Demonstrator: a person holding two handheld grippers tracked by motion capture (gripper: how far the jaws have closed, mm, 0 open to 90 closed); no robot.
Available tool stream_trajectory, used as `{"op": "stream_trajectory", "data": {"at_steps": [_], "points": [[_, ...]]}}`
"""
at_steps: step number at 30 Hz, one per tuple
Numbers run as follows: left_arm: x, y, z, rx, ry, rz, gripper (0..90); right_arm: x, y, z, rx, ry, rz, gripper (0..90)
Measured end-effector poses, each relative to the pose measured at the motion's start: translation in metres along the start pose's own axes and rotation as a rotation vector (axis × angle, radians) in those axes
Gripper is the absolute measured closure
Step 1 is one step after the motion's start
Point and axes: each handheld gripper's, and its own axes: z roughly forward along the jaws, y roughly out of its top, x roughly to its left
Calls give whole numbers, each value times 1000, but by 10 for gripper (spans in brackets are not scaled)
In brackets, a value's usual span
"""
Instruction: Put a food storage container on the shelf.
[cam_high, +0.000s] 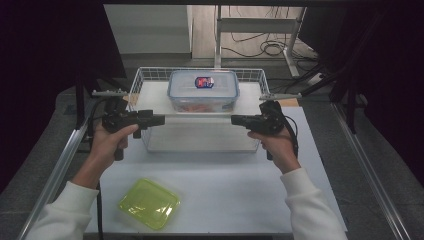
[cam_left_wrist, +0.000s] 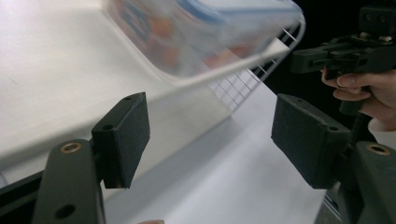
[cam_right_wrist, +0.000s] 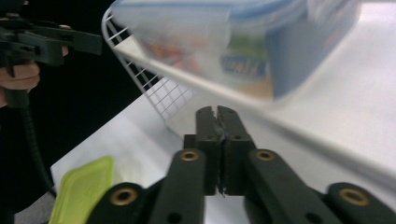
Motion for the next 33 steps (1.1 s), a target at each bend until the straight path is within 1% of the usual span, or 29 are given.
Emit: {"op": "stream_trajectory", "data": {"at_steps": [1,2,3,4,6,7,9,10,11,13,14,16,17,18,19,20,21,23,24,25,27,29,31,33], "points": [[-2,-4,0,1,-2,3,281,2,-5,-3,7,-3,-7,688],[-7,-17,-2,14,3,11,282,6,-18,-8,19,-11,-6,526],[-7,-17,-2,14,3,11,284,6,-18,-8,19,-11,-6,526],[-10,-26,-3,12,3,15,284,7,-24,-10,22,-7,0,469],[-14,-42,-4,26,-1,20,286,12,-43,-16,19,-8,-10,392],[-14,-50,-4,34,0,23,286,15,-61,-19,35,-20,-30,362],[-14,-63,-3,42,-4,25,284,18,-73,-22,51,-32,-50,347],[-14,-79,-2,59,-5,25,284,18,-80,-23,57,-34,-51,340],[-14,-79,-2,59,-5,25,283,18,-80,-23,57,-34,-51,340],[-14,-90,0,76,-7,29,282,17,-97,-26,73,-41,-35,329],[-14,-95,0,84,-8,33,282,17,-97,-26,73,-41,-35,329],[-14,-104,2,100,-6,39,282,16,-106,-27,87,-42,-20,326],[-14,-107,2,106,-4,45,282,14,-113,-26,106,-46,-13,324],[-14,-113,2,112,-2,52,281,14,-114,-26,116,-47,-7,322],[-14,-113,2,112,-2,52,282,13,-116,-25,122,-48,-4,322],[-13,-119,3,127,0,60,281,12,-118,-25,122,-46,2,322],[-13,-119,3,127,0,60,281,11,-120,-25,123,-43,10,322],[-11,-126,4,148,18,70,282,11,-122,-24,130,-43,16,321],[-9,-129,5,157,20,66,282,10,-126,-23,135,-46,15,321],[-6,-133,6,165,22,56,283,9,-133,-20,153,-41,28,320],[-5,-134,6,169,24,55,284,9,-136,-19,161,-42,31,320],[-4,-136,6,168,27,50,288,7,-144,-15,186,-46,40,319],[-5,-136,5,171,27,53,291,7,-145,-14,189,-45,44,319],[-6,-137,5,176,33,60,308,7,-146,-13,191,-50,38,318]]}}
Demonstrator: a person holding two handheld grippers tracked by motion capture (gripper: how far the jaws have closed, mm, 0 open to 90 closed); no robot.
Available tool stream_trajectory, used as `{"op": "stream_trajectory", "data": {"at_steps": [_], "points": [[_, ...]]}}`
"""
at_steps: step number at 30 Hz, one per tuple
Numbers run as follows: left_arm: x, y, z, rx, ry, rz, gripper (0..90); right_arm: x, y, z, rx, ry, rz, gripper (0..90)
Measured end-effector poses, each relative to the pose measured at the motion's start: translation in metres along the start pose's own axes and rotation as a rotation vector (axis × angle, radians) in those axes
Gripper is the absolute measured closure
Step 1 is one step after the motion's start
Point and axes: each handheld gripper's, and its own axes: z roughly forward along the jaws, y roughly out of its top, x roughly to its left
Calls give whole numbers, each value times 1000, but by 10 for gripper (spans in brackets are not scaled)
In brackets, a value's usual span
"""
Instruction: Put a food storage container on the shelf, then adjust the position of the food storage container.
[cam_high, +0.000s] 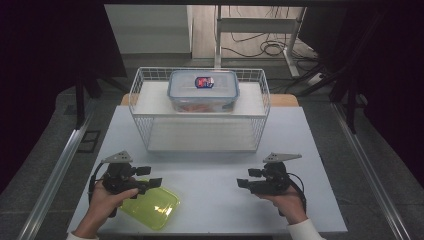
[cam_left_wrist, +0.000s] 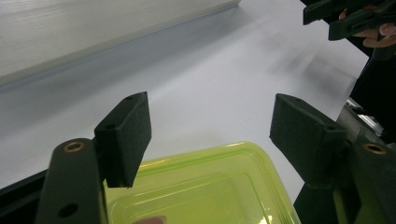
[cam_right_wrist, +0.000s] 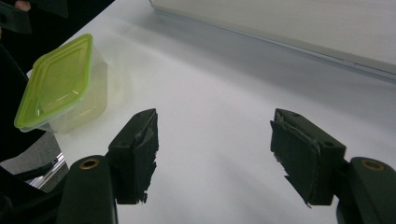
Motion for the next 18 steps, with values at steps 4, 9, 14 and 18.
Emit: {"op": "stream_trajectory", "data": {"at_steps": [4,9,14,18], "points": [[-3,-3,-7,16,37,25,453,-1,-1,0,7,-6,-3,318],[-1,-8,-18,22,36,16,536,-2,-4,1,9,-4,7,318],[6,-16,-25,48,13,3,808,-7,-8,1,13,-12,24,316],[8,-22,-30,66,1,10,881,-8,-9,2,26,-19,29,314]]}}
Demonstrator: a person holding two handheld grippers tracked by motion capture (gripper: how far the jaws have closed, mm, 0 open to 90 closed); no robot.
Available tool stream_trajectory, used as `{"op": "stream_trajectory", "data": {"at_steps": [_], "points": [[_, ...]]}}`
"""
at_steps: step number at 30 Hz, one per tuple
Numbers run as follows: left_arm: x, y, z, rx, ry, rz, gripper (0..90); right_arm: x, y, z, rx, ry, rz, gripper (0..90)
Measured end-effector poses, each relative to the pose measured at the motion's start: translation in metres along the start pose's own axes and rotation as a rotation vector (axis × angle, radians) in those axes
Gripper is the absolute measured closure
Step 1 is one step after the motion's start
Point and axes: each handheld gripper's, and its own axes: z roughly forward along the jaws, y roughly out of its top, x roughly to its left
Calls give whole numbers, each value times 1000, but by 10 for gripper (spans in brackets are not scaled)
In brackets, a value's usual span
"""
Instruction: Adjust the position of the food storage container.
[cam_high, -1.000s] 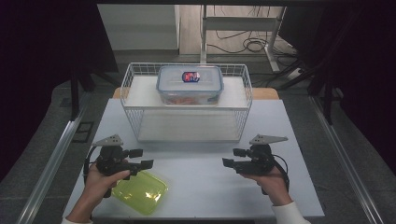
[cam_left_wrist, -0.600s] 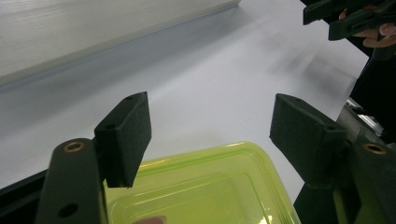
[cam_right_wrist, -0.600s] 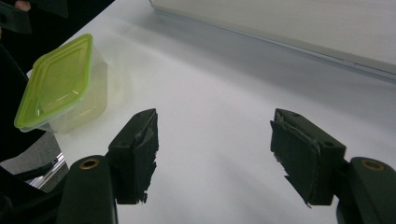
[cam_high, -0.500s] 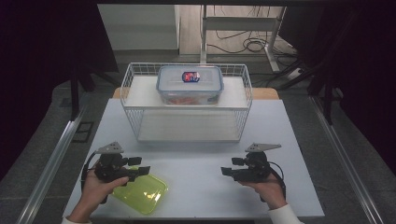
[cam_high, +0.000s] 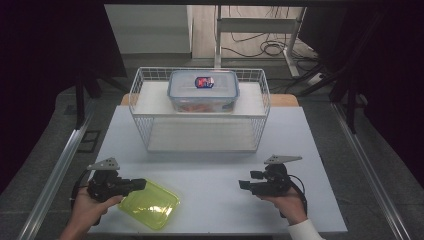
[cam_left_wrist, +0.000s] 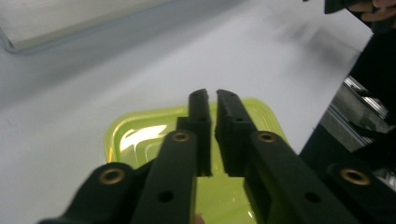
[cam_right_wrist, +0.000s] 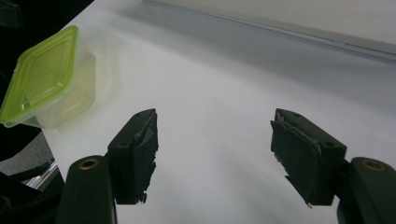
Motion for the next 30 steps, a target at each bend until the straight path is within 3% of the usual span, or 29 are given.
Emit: {"op": "stream_trajectory", "data": {"at_steps": [8,13,15,16,22,26,30], "points": [[7,-21,-25,19,47,-23,900,0,0,1,1,-1,2,314],[-4,-34,-29,58,-3,0,900,-1,0,2,3,0,7,313],[-12,-38,-26,94,-32,29,900,-1,-1,3,5,1,8,313],[-17,-41,-22,118,-68,46,900,-2,-1,3,5,1,8,313],[-31,-51,-6,204,-141,125,900,-2,-1,2,3,4,12,312],[-39,-57,4,271,-145,177,900,-3,-1,4,7,3,17,311],[-39,-58,18,311,-136,192,900,-3,-1,4,9,5,18,311]]}}
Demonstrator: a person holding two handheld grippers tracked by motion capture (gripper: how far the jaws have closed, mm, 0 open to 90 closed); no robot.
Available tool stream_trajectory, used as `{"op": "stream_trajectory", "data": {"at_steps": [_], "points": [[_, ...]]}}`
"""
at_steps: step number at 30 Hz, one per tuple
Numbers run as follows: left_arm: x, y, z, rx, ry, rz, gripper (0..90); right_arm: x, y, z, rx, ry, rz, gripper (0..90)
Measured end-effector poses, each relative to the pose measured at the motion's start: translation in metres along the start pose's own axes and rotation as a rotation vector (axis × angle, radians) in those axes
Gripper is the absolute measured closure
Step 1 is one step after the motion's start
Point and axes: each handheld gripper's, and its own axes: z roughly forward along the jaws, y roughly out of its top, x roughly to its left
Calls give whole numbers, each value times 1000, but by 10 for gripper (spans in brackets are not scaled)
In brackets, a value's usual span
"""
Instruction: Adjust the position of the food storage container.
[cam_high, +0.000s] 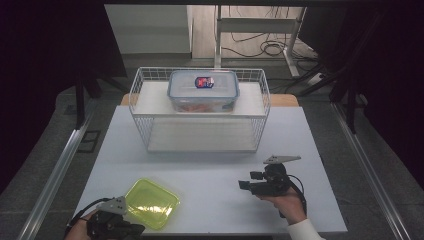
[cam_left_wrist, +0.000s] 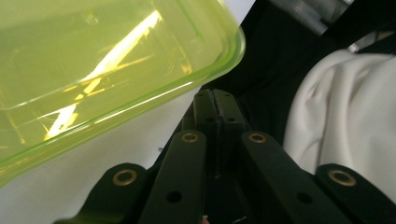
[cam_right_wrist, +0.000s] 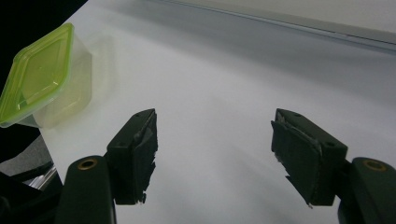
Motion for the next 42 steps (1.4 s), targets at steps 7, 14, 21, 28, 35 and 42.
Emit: {"op": "stream_trajectory", "data": {"at_steps": [7,14,21,28,35,42], "points": [[11,14,11,-18,7,-12,900,-1,0,-1,-1,0,6,311],[15,28,22,-56,29,-54,900,-2,0,-1,-1,-2,5,310],[12,33,24,-71,30,-67,900,-3,0,-2,0,0,6,310],[11,23,-22,-176,71,-94,900,-4,1,-3,-5,-1,11,310],[46,2,-56,-232,219,-240,900,-6,1,-5,-11,-5,14,310],[77,-14,-46,-181,277,-349,900,-6,1,-5,-9,-7,17,309]]}}
